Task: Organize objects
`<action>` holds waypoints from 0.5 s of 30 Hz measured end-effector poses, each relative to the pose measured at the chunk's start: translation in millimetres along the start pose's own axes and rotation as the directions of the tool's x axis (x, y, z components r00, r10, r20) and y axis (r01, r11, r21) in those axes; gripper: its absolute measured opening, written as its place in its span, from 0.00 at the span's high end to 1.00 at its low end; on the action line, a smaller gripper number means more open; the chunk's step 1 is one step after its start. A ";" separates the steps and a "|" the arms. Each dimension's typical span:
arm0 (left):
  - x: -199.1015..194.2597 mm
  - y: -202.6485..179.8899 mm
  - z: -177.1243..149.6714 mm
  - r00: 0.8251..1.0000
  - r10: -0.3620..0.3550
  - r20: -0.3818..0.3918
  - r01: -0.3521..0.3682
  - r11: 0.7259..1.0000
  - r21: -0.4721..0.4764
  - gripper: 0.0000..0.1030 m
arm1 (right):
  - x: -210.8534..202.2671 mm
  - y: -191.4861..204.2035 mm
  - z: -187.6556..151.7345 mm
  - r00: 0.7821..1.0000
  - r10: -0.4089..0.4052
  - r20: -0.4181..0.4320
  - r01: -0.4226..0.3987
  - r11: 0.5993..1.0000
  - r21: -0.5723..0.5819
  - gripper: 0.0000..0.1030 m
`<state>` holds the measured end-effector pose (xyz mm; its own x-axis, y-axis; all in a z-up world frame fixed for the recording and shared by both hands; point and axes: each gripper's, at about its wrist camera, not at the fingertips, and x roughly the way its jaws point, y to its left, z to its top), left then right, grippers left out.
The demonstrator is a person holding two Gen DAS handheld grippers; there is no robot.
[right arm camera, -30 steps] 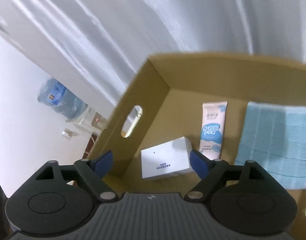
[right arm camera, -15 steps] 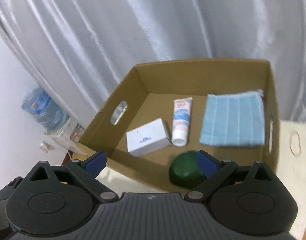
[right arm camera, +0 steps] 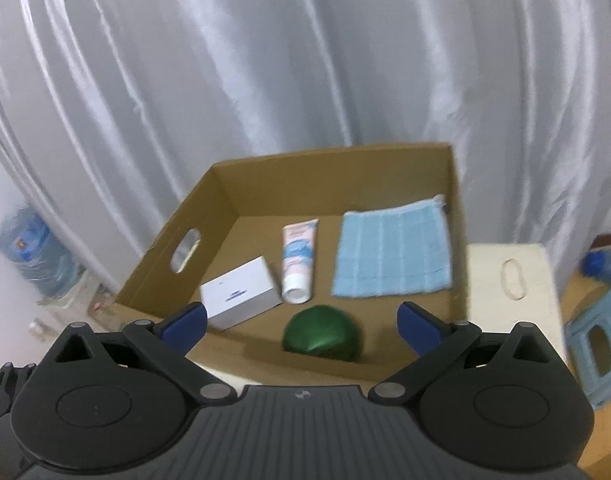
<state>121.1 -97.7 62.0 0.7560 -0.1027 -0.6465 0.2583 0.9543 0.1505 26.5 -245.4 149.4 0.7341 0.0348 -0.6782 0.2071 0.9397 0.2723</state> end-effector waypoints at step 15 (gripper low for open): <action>20.7 21.0 -12.2 0.987 -0.128 -0.095 0.115 0.985 -0.131 0.00 | -16.6 6.5 -19.5 0.973 -0.210 0.093 0.219 0.970 -0.102 0.00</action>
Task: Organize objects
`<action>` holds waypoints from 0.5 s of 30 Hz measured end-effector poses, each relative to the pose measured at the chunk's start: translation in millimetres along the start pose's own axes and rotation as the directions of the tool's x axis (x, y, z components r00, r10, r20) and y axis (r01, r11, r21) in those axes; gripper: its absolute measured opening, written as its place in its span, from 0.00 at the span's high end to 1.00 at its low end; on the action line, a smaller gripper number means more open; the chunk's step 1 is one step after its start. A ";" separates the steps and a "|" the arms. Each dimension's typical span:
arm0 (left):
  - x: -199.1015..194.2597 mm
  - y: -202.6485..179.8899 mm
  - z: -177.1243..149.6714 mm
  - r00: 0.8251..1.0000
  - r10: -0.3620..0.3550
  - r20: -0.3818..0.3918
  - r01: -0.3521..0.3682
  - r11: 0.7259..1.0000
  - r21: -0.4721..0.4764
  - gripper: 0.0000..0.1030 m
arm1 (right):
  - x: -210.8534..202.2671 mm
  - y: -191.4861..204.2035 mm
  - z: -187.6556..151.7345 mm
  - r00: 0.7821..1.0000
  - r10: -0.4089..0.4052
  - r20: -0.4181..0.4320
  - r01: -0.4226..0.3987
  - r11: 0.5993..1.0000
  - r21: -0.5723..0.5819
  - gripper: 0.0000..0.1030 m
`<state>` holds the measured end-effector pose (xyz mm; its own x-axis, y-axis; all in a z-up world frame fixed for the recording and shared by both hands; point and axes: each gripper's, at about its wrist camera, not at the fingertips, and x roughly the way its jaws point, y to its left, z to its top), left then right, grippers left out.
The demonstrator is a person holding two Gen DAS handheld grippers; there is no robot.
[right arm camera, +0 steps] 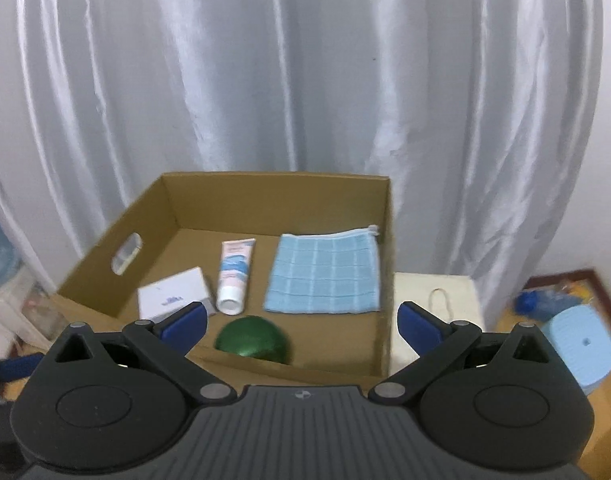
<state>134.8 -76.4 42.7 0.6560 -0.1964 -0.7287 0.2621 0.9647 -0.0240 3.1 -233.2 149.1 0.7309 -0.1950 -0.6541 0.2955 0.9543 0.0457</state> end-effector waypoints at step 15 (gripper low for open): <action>4.8 4.2 4.7 0.998 -0.054 -0.022 0.054 0.999 -0.002 0.00 | 7.7 11.8 -34.3 0.996 0.032 -0.085 -0.029 0.999 0.031 0.00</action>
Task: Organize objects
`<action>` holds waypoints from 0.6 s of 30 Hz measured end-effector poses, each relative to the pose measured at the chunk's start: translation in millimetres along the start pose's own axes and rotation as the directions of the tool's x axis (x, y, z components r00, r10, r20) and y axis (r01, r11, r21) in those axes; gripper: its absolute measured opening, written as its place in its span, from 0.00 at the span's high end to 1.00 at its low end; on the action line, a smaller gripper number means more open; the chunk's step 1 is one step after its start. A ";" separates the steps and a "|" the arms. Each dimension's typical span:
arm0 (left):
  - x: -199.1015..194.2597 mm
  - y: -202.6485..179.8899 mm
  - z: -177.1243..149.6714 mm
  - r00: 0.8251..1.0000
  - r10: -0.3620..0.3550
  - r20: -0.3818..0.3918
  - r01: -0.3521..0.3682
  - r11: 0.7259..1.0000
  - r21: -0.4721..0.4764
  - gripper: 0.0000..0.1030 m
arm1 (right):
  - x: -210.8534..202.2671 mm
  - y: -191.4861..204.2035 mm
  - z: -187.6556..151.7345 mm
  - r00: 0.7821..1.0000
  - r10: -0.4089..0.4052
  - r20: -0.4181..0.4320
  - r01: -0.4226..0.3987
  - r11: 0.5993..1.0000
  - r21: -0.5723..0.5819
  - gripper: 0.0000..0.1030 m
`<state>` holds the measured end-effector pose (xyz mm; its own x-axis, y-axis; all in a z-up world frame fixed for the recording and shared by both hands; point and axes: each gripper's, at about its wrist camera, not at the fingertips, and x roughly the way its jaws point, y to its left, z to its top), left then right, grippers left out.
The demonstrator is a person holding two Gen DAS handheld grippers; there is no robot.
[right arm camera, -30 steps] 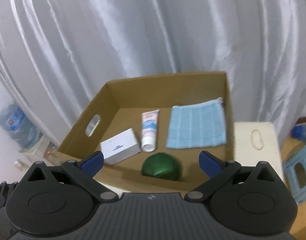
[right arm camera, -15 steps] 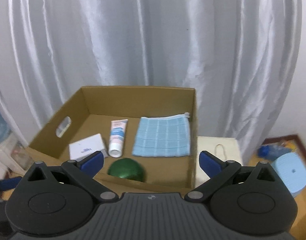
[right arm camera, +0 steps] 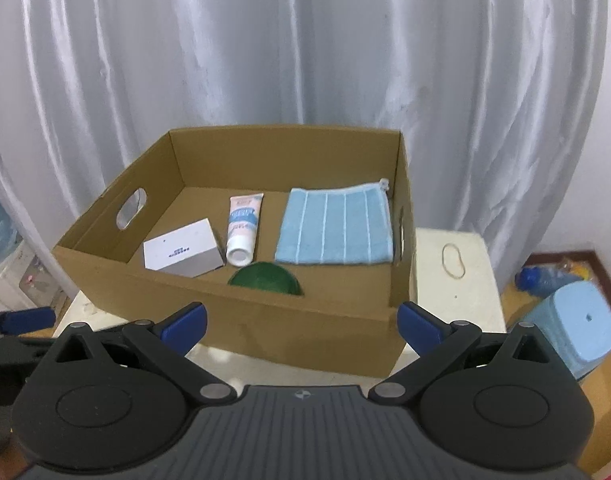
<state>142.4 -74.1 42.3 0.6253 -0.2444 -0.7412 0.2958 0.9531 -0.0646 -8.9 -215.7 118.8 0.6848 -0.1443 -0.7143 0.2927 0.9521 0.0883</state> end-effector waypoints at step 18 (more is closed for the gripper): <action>5.0 -5.9 18.1 1.000 -0.025 -0.003 0.025 0.998 0.063 0.00 | 9.7 -15.7 -2.1 0.999 -0.006 -0.037 0.010 0.994 0.109 0.00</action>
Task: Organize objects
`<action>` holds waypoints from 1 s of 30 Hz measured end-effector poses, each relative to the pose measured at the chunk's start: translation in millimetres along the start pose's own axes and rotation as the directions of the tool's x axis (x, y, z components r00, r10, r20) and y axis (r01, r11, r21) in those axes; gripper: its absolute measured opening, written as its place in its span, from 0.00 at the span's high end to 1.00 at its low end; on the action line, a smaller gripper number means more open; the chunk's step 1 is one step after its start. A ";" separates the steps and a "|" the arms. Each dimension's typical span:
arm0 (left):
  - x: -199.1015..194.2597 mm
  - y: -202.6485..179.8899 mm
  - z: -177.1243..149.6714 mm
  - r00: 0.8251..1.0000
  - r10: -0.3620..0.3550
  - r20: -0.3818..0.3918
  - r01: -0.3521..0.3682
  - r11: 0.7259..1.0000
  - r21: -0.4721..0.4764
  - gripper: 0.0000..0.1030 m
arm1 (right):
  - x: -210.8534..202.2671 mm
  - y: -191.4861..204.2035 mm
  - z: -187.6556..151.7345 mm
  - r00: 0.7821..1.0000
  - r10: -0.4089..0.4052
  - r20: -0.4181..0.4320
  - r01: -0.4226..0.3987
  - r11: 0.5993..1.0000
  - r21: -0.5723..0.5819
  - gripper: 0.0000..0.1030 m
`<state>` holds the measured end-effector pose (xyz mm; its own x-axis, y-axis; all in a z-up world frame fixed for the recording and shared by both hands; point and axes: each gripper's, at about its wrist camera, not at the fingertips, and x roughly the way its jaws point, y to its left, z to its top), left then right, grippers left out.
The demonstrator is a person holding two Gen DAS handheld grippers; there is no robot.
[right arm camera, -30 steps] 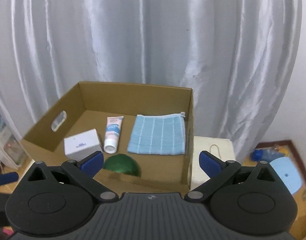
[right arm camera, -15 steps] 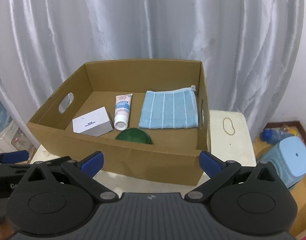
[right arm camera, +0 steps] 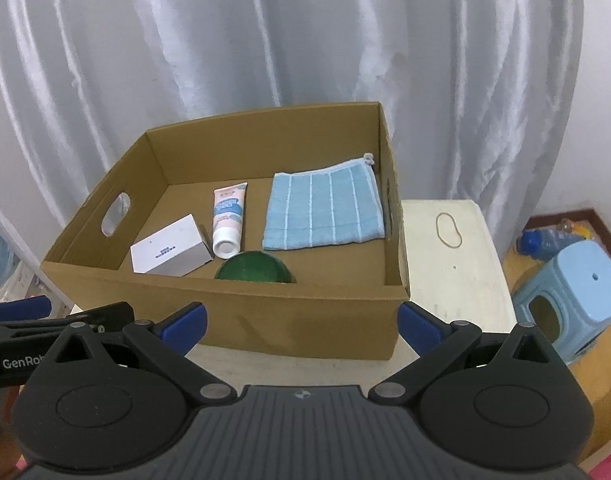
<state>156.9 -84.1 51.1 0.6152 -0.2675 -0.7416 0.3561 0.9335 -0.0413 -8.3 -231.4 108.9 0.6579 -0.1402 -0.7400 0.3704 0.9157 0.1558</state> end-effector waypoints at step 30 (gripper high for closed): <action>7.8 4.0 4.4 1.000 0.004 -0.024 -0.004 1.000 0.004 0.00 | 10.2 0.4 0.1 1.000 0.000 -0.030 0.000 1.000 0.010 0.00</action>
<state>166.2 -83.6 48.1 0.5998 -0.2576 -0.7576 0.3563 0.9337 -0.0354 -1.4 -232.6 101.5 0.6382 -0.1291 -0.7590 0.3771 0.9119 0.1620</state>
